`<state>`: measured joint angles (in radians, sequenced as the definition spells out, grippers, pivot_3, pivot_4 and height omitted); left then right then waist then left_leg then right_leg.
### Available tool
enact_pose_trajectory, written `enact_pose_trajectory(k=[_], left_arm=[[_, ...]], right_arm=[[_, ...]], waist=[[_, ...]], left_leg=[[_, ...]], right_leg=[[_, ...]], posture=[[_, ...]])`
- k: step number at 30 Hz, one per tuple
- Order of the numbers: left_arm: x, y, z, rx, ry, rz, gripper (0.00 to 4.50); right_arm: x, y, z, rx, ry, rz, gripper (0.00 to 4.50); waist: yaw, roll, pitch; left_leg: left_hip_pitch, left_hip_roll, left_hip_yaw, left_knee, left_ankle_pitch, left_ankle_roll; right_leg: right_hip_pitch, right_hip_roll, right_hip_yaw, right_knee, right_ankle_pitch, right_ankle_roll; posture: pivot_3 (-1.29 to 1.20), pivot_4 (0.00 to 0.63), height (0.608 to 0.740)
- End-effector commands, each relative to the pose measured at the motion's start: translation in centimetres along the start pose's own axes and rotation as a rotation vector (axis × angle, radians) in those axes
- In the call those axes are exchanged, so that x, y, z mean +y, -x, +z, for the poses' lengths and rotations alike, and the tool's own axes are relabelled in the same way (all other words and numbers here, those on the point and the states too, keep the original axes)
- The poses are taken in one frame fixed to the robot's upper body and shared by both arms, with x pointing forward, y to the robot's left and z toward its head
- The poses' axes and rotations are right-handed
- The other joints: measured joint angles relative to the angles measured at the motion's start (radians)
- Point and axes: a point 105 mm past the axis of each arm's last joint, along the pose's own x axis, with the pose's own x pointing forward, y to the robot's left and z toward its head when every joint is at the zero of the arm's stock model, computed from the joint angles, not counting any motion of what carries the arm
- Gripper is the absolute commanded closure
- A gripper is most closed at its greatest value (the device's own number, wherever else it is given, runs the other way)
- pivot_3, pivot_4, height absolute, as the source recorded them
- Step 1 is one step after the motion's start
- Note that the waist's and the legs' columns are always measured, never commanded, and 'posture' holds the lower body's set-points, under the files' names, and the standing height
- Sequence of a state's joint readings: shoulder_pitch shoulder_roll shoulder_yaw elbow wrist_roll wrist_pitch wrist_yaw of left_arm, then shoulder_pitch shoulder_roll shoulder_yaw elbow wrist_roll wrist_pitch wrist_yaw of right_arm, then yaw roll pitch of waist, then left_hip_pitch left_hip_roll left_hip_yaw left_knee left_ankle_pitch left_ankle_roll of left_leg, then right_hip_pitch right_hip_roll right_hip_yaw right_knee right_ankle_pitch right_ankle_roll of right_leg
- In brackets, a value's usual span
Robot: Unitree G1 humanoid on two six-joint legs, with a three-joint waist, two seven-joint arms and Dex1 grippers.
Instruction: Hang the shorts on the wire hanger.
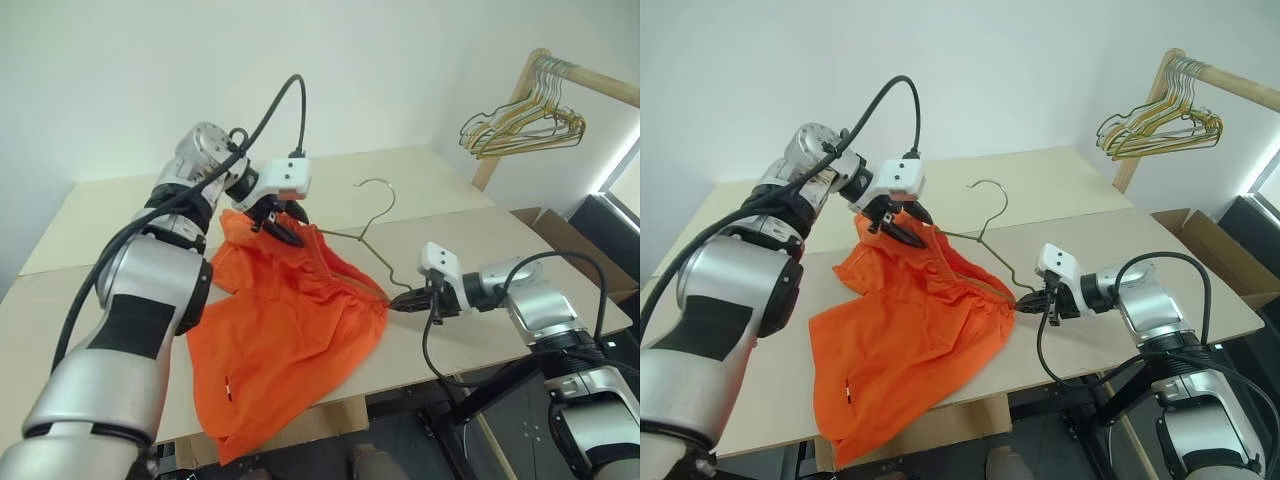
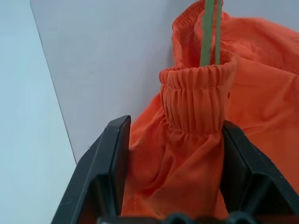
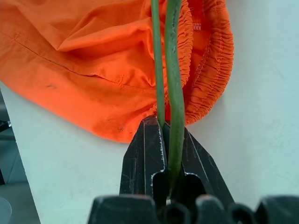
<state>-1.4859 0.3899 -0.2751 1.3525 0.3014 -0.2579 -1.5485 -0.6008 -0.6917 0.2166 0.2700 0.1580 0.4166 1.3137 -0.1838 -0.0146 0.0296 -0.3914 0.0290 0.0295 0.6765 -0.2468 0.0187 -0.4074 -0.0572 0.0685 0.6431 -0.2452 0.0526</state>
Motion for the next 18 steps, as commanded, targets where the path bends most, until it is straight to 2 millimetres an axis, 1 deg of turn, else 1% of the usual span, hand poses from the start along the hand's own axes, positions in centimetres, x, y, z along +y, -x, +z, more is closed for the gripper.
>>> enact_pose_trajectory(k=[1,3,8,10,14,16,18], left_arm=[[-0.39,-0.15,-0.11,0.003,-0.011,-0.031,2.03],[-0.41,-0.33,-0.35,0.011,-0.002,-0.028,2.41],[-0.40,-0.60,-0.58,0.015,0.000,-0.019,4.08],[-0.38,-0.65,-0.61,0.013,0.003,-0.016,4.47],[-0.35,-0.51,-0.58,0.015,0.003,-0.016,4.47],[-0.09,-0.27,-0.54,0.016,0.001,0.006,4.47],[0.05,0.10,-0.45,0.014,-0.001,0.017,4.47]], right_arm=[[-0.03,0.46,1.55,-0.028,0.082,-0.016,4.50],[-0.04,0.42,1.47,-0.025,0.085,-0.019,4.50],[-0.06,0.42,1.64,-0.033,0.084,-0.019,4.50],[-0.14,0.42,1.68,-0.033,0.090,-0.022,4.50],[-0.17,0.29,1.61,-0.032,0.111,-0.029,4.50],[-0.22,0.13,1.55,-0.039,0.183,-0.063,4.50],[-0.36,0.01,1.47,-0.052,0.196,-0.088,4.50]], waist=[[0.000,0.000,0.000],[0.000,0.000,0.000],[0.000,0.000,0.000],[0.000,0.000,0.000],[0.000,0.000,0.000],[0.000,0.000,0.000],[0.000,0.000,0.000]], left_leg=[[0.000,0.000,0.000,0.000,0.000,0.000],[0.000,0.000,0.000,0.000,0.000,0.000],[0.000,0.000,-0.001,0.000,0.000,0.000],[0.000,0.000,-0.001,0.000,0.000,0.000],[0.000,0.000,-0.001,0.000,0.000,0.000],[0.000,0.000,-0.001,0.000,0.000,0.000],[0.000,0.000,-0.002,0.000,0.000,0.000]], right_leg=[[0.000,0.000,0.000,0.000,0.000,0.000],[0.000,0.000,0.000,0.000,0.000,0.000],[0.000,0.000,0.000,0.000,0.000,0.000],[0.000,0.000,0.000,0.000,0.000,0.000],[0.000,0.000,0.000,0.000,0.000,0.000],[0.000,0.000,0.000,0.000,0.000,0.000],[0.000,0.000,0.000,0.000,0.000,0.000]], posture=[[-0.17,0.000,0.740],[-0.17,0.000,0.740],[-0.17,0.000,0.740],[-0.17,0.000,0.740],[-0.16,0.000,0.740],[-0.16,0.000,0.740],[-0.16,0.000,0.740]])
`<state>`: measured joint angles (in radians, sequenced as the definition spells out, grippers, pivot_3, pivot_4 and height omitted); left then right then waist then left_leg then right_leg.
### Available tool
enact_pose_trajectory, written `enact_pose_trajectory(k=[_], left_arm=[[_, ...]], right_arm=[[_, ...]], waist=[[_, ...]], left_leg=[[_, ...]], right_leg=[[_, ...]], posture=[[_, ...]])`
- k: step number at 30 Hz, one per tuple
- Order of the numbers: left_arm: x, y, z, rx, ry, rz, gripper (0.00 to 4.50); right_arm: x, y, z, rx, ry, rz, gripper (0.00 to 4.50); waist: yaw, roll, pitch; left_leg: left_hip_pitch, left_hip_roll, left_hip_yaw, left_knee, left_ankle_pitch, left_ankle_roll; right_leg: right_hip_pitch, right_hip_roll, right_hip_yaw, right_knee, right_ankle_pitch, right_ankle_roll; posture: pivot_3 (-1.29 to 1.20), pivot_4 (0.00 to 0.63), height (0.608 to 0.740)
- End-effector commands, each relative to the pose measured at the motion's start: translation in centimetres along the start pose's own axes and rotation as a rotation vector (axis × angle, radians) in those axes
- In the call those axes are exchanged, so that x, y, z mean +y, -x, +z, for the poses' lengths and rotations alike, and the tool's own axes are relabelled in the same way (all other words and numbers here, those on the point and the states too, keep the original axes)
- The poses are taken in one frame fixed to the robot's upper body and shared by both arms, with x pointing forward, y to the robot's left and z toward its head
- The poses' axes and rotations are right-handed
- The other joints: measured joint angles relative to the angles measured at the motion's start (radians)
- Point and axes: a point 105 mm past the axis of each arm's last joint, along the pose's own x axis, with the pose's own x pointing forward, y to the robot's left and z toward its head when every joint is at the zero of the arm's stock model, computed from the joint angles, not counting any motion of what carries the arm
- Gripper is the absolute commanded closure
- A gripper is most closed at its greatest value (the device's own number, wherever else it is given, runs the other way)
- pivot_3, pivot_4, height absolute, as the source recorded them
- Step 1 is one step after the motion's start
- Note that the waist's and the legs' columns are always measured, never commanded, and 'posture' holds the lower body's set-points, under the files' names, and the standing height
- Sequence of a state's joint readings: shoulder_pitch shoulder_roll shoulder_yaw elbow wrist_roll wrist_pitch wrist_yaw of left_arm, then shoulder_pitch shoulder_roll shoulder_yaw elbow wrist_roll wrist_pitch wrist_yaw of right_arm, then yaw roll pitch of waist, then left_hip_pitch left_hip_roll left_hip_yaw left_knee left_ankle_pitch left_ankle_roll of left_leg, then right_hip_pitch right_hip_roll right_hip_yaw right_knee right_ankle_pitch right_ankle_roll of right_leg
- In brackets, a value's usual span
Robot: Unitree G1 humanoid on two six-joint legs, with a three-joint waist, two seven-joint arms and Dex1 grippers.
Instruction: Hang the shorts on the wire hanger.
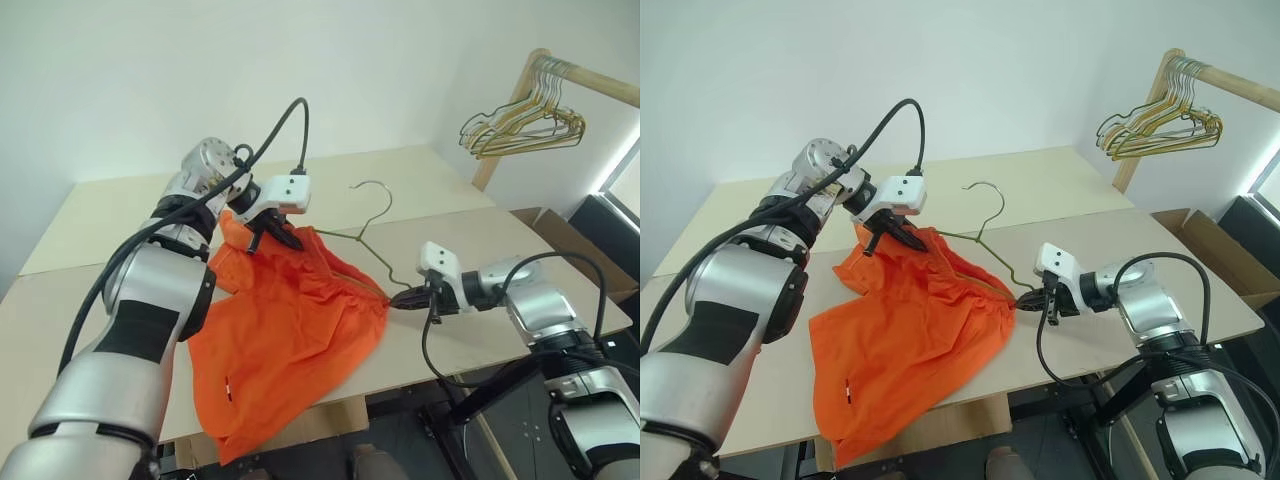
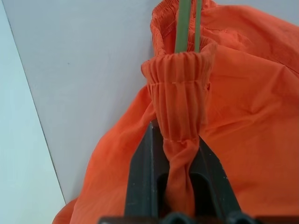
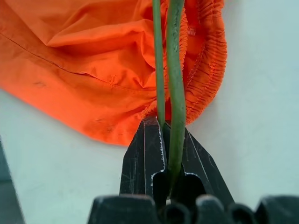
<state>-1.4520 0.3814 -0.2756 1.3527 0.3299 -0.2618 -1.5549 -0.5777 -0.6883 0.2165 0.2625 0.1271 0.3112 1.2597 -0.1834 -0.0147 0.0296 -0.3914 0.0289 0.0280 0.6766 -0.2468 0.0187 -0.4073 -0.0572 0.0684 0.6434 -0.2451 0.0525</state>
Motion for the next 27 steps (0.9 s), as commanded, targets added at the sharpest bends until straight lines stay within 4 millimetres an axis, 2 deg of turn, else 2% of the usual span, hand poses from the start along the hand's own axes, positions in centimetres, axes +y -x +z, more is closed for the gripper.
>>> enact_pose_trajectory(k=[1,4,9,14,17,20,23,27], left_arm=[[0.6,1.3,0.6,-0.011,-0.024,0.044,4.47],[0.5,1.8,0.6,0.000,-0.037,0.038,4.50],[1.0,2.4,0.3,0.011,-0.048,0.090,4.50],[1.4,3.1,0.2,-0.017,-0.038,0.142,4.50],[1.3,3.5,0.4,-0.050,-0.029,0.141,4.50],[1.1,3.8,0.3,-0.051,-0.030,0.134,4.50],[1.0,3.9,0.1,-0.051,-0.028,0.131,4.50],[1.0,3.9,0.1,-0.049,-0.030,0.132,4.50]], right_arm=[[-0.3,0.2,1.4,-0.052,0.096,-0.042,4.50],[0.0,0.6,0.8,-0.031,0.097,-0.023,3.71],[-0.4,2.0,0.3,-0.056,0.042,-0.067,1.99],[-1.6,4.2,-0.8,-0.089,-0.098,-0.209,0.32],[-1.4,5.3,-2.9,-0.102,-0.269,-0.257,0.32],[0.0,4.9,-3.9,-0.165,-0.430,-0.246,0.32],[0.9,3.1,-3.7,-0.267,-0.566,-0.234,0.32],[1.6,0.7,-2.7,-0.350,-0.618,-0.216,0.32]], waist=[[-0.001,0.000,0.000],[-0.002,0.000,0.000],[-0.001,0.000,0.000],[-0.001,0.000,0.000],[0.000,0.000,0.000],[0.001,0.000,0.000],[-0.007,-0.001,0.000],[-0.017,-0.001,0.000]], left_leg=[[0.000,0.000,0.000,0.000,0.000,0.000],[0.000,0.000,0.000,0.000,0.000,0.000],[0.000,0.000,0.000,0.000,0.000,0.000],[0.000,0.000,0.000,0.000,0.000,0.000],[0.000,0.000,0.000,0.000,0.000,0.000],[0.000,0.000,0.000,0.000,0.000,0.000],[0.001,0.000,0.000,0.000,0.000,0.000],[0.002,0.000,-0.002,0.000,0.000,0.000]], right_leg=[[0.000,0.000,0.000,0.000,0.000,0.000],[0.000,0.000,0.000,0.000,0.000,0.000],[0.000,0.000,0.000,0.000,0.001,-0.001],[0.000,0.000,0.000,0.000,0.001,-0.002],[0.000,-0.001,0.000,0.000,0.001,-0.002],[0.000,0.000,0.000,0.000,0.001,-0.002],[0.001,0.000,0.001,0.000,0.001,-0.002],[0.001,0.000,0.001,0.003,0.000,0.001]], posture=[[-0.16,0.000,0.740],[-0.16,0.000,0.740],[-0.18,0.000,0.740],[-0.18,0.000,0.740],[-0.18,0.000,0.740],[-0.17,0.000,0.740],[-0.17,0.000,0.740],[-0.17,0.000,0.740]])
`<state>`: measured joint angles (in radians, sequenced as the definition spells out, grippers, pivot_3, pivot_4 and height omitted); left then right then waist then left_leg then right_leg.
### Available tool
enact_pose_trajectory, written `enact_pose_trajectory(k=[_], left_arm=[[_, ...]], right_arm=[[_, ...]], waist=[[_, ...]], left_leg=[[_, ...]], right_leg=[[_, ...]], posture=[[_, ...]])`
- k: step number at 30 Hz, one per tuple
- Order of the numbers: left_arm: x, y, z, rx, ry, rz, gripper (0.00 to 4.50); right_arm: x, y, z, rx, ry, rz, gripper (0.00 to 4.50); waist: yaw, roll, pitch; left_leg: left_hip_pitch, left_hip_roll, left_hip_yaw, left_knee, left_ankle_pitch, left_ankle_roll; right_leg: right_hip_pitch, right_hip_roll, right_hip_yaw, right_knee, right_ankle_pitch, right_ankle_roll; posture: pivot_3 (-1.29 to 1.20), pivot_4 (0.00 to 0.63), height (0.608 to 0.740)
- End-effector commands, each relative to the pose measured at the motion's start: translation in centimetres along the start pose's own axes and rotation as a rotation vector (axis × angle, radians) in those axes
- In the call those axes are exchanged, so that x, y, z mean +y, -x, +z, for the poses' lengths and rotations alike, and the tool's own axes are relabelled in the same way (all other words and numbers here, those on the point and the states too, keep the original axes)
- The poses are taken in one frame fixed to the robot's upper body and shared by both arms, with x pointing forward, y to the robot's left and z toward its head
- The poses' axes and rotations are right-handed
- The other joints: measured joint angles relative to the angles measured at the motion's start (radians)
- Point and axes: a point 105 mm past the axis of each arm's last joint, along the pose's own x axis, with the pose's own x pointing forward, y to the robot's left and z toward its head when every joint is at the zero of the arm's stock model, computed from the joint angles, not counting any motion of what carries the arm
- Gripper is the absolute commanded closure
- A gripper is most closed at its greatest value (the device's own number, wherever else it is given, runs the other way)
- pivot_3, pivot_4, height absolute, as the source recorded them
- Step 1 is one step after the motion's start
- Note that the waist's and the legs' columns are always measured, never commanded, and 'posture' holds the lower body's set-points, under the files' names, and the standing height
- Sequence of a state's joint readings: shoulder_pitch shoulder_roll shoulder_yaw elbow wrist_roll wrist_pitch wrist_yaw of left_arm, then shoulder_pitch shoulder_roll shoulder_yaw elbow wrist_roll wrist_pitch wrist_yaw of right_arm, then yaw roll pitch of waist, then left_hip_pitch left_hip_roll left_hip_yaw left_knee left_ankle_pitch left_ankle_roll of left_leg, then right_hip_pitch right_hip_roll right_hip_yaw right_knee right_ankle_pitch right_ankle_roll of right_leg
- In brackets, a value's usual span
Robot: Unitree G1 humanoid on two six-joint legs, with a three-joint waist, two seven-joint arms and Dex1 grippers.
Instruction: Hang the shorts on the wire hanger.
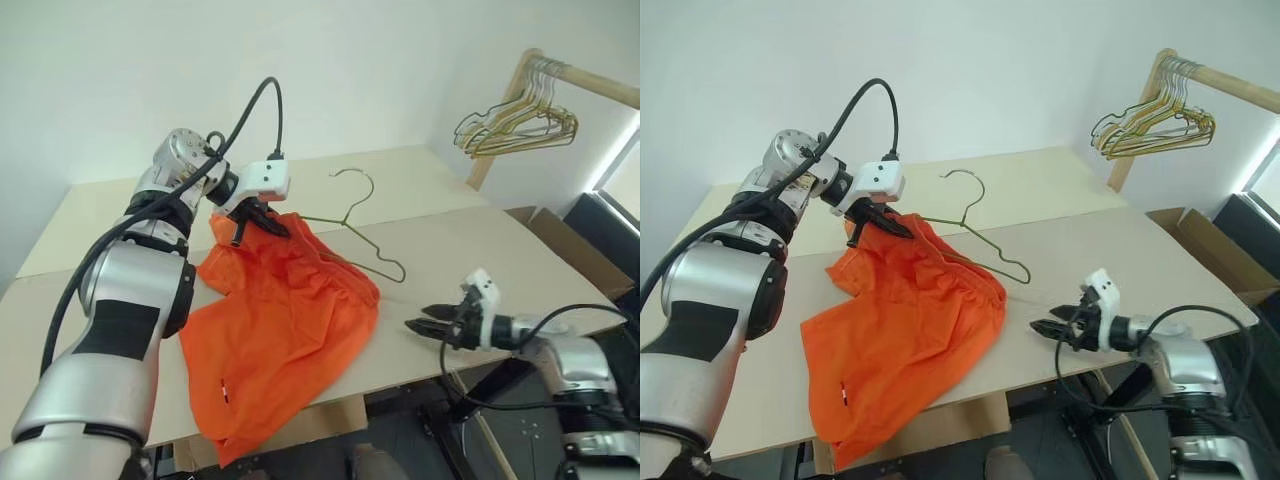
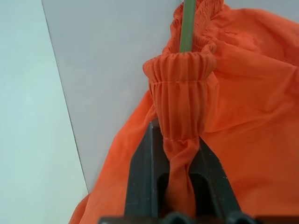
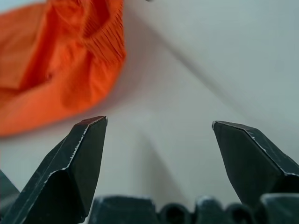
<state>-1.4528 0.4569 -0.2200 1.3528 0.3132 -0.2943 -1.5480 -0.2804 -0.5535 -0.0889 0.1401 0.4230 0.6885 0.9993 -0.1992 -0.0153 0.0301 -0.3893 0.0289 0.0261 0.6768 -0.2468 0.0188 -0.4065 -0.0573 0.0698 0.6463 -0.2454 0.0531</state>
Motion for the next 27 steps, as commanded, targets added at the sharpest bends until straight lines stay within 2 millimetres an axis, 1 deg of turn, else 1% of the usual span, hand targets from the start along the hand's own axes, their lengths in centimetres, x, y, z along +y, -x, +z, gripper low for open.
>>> enact_pose_trajectory(k=[1,2,4,8,11,14,16,18,23,24,25,26,27], left_arm=[[0.7,1.2,1.1,-0.019,-0.042,0.039,4.50],[0.7,1.2,1.2,-0.021,-0.044,0.040,4.50],[0.8,1.2,1.3,-0.022,-0.045,0.040,4.50],[1.0,1.4,1.5,-0.036,-0.045,0.056,4.50],[1.1,1.5,1.6,-0.042,-0.044,0.065,4.50],[1.0,1.5,1.5,-0.039,-0.045,0.066,4.50],[1.0,1.4,1.4,-0.041,-0.044,0.065,4.50],[1.0,1.4,1.3,-0.041,-0.042,0.067,4.50],[1.0,1.4,1.3,-0.051,-0.037,0.072,4.50],[0.9,1.5,1.3,-0.054,-0.036,0.066,4.50],[0.8,1.6,1.2,-0.057,-0.033,0.061,4.50],[0.7,1.7,1.2,-0.060,-0.031,0.056,4.50],[0.6,1.9,1.2,-0.068,-0.032,0.047,4.50]], right_arm=[[1.1,-1.2,1.8,-0.088,0.008,0.017,0.32],[1.3,-2.1,1.8,-0.103,-0.019,0.026,0.32],[1.6,-3.1,1.8,-0.114,-0.058,0.040,0.32],[2.1,-4.8,1.7,-0.118,-0.043,0.056,0.32],[2.0,-5.7,1.5,-0.106,-0.065,0.054,0.32],[1.8,-6.0,1.4,-0.107,-0.087,0.062,0.32],[1.6,-6.0,1.4,-0.105,-0.105,0.060,0.69],[1.5,-6.0,1.2,-0.094,-0.134,0.063,1.26],[1.5,-6.0,0.5,-0.067,-0.124,0.055,2.91],[1.5,-6.2,0.5,-0.069,-0.132,0.048,2.91],[1.4,-6.3,0.7,-0.072,-0.138,0.045,3.28],[1.4,-6.4,0.8,-0.077,-0.137,0.040,3.39],[1.2,-6.4,1.1,-0.085,-0.138,0.030,3.73]], waist=[[-0.002,0.000,0.000],[-0.003,0.000,0.000],[-0.006,0.000,0.000],[-0.006,0.000,0.000],[-0.007,0.000,0.000],[-0.007,0.000,0.000],[-0.007,0.000,0.000],[-0.007,0.000,0.000],[-0.009,0.000,0.000],[-0.009,0.000,0.000],[-0.008,0.000,0.000],[-0.010,0.000,0.000],[-0.011,0.000,0.000]], left_leg=[[0.000,0.000,0.000,0.000,0.000,0.000],[0.000,0.000,-0.001,0.000,0.000,0.000],[0.000,0.000,-0.001,0.000,0.000,0.000],[-0.001,0.000,-0.002,0.000,0.000,0.000],[-0.001,0.000,-0.002,0.000,0.000,0.000],[-0.001,-0.001,-0.002,0.000,0.000,0.000],[-0.001,-0.001,-0.003,0.000,0.000,0.000],[-0.001,-0.001,-0.003,0.000,0.000,0.000],[-0.001,-0.001,-0.003,0.000,0.000,0.000],[-0.001,-0.001,-0.003,0.000,0.000,0.000],[-0.001,0.000,-0.003,0.000,0.000,0.000],[-0.001,0.000,-0.003,0.000,0.000,0.000],[-0.001,0.000,-0.003,0.000,0.000,0.000]], right_leg=[[0.000,0.000,0.000,0.000,0.000,0.000],[0.000,0.000,0.000,0.000,0.000,0.000],[0.000,0.000,0.000,0.000,0.000,0.000],[0.000,0.000,0.000,0.000,0.000,0.000],[0.000,0.000,0.000,0.000,0.000,0.000],[0.000,-0.001,-0.001,0.000,0.000,0.000],[0.000,-0.001,-0.001,0.000,0.000,0.000],[0.000,-0.001,-0.001,0.000,0.000,0.000],[0.000,-0.001,-0.001,0.000,0.000,0.000],[0.000,-0.001,-0.001,0.000,0.000,0.000],[0.000,-0.001,-0.001,0.000,0.000,0.000],[0.000,-0.001,-0.001,0.000,0.000,0.000],[0.000,-0.001,-0.001,0.000,0.000,0.000]], posture=[[-0.16,0.000,0.740],[-0.16,0.000,0.740],[-0.16,0.000,0.740],[-0.16,0.000,0.740],[-0.16,0.000,0.740],[-0.16,0.000,0.740],[-0.16,0.000,0.740],[-0.16,0.000,0.740],[-0.16,0.000,0.740],[-0.17,0.000,0.740],[-0.17,0.000,0.740],[-0.17,0.000,0.740],[-0.17,0.000,0.740]])
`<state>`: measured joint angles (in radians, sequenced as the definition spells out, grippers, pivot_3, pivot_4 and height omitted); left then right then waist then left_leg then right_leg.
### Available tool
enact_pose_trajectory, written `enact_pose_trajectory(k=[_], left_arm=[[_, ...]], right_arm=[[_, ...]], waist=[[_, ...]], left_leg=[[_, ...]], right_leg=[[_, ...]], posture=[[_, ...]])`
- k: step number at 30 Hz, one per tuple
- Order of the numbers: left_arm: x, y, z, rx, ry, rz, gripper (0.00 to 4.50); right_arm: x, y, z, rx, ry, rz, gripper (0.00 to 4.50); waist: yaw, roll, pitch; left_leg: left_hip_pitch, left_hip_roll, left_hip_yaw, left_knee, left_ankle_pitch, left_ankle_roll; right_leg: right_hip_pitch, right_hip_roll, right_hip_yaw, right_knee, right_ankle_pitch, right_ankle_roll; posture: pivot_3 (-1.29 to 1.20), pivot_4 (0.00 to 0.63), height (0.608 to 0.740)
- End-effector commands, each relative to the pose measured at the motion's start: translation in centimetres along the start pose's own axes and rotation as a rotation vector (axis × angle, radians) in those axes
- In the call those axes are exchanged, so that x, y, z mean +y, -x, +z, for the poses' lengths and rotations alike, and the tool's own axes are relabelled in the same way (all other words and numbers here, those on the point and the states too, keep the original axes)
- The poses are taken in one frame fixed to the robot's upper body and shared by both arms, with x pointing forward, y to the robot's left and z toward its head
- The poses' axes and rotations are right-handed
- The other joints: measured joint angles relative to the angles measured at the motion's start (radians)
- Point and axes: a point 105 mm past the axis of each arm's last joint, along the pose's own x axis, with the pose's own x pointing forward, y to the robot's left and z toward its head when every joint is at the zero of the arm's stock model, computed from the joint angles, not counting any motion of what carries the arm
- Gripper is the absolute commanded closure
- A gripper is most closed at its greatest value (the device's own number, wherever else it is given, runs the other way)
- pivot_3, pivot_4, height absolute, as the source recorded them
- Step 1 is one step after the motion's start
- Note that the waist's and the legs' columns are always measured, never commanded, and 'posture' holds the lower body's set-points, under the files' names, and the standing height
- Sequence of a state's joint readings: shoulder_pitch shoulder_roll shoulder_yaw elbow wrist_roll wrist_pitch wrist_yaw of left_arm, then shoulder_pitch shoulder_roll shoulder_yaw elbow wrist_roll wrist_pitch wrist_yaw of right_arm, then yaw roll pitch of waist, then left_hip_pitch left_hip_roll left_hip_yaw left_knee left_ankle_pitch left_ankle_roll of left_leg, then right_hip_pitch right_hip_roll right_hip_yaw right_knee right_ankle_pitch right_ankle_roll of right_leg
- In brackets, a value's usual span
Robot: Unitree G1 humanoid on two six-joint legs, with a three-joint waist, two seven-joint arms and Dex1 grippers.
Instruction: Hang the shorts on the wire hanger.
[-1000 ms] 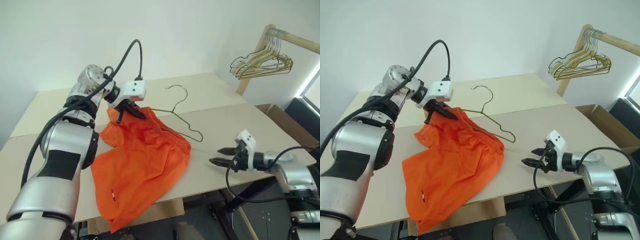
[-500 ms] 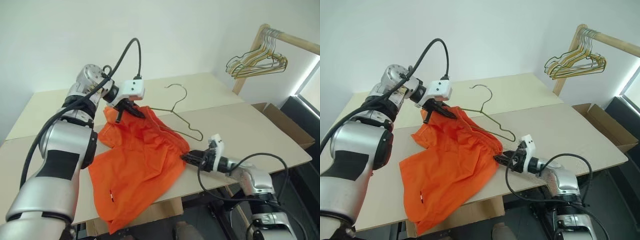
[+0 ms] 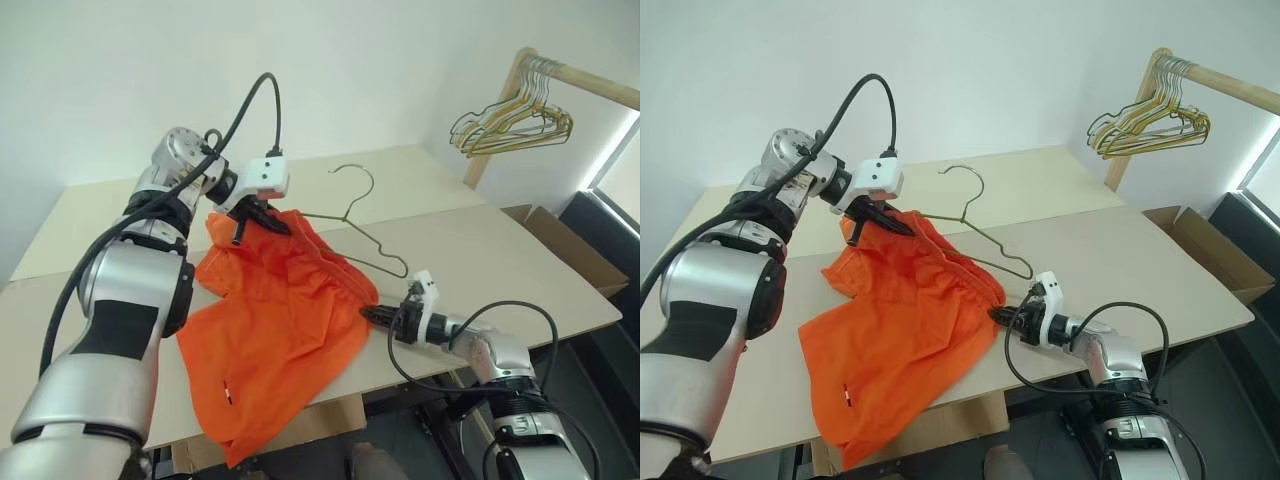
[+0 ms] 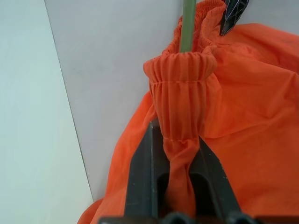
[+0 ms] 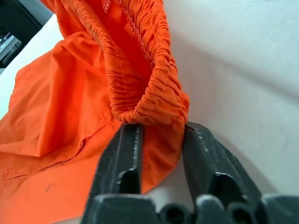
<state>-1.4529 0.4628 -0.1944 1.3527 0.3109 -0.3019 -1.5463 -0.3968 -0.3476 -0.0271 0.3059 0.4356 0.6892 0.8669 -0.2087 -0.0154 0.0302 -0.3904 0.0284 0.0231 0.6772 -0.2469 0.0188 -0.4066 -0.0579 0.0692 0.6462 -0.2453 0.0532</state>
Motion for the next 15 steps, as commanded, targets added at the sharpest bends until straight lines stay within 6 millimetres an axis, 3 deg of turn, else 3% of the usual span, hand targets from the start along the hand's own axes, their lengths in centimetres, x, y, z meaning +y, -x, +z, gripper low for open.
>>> enact_pose_trajectory(k=[1,3,15], left_arm=[[0.4,1.7,1.1,-0.051,-0.029,0.023,4.50],[0.3,2.1,1.1,-0.066,-0.028,0.017,4.50],[0.4,4.4,0.3,0.009,-0.086,0.053,4.50]], right_arm=[[-0.1,-0.1,1.8,-0.048,0.011,-0.014,3.94],[-0.2,0.4,2.3,-0.066,0.014,-0.011,4.40],[-2.3,3.2,3.8,-0.090,-0.017,-0.070,4.40]], waist=[[-0.002,0.000,0.000],[-0.001,0.000,0.000],[0.001,0.000,0.000]], left_leg=[[0.000,0.000,0.000,0.000,0.000,0.000],[0.000,0.000,0.000,0.000,0.000,0.000],[0.000,0.000,0.000,0.000,0.000,0.000]], right_leg=[[0.000,0.000,0.000,0.000,0.000,0.000],[0.000,0.000,0.000,0.000,0.000,0.000],[0.000,0.000,0.000,0.000,0.000,0.000]], posture=[[-0.17,0.000,0.740],[-0.16,0.000,0.740],[-0.14,0.000,0.740]])
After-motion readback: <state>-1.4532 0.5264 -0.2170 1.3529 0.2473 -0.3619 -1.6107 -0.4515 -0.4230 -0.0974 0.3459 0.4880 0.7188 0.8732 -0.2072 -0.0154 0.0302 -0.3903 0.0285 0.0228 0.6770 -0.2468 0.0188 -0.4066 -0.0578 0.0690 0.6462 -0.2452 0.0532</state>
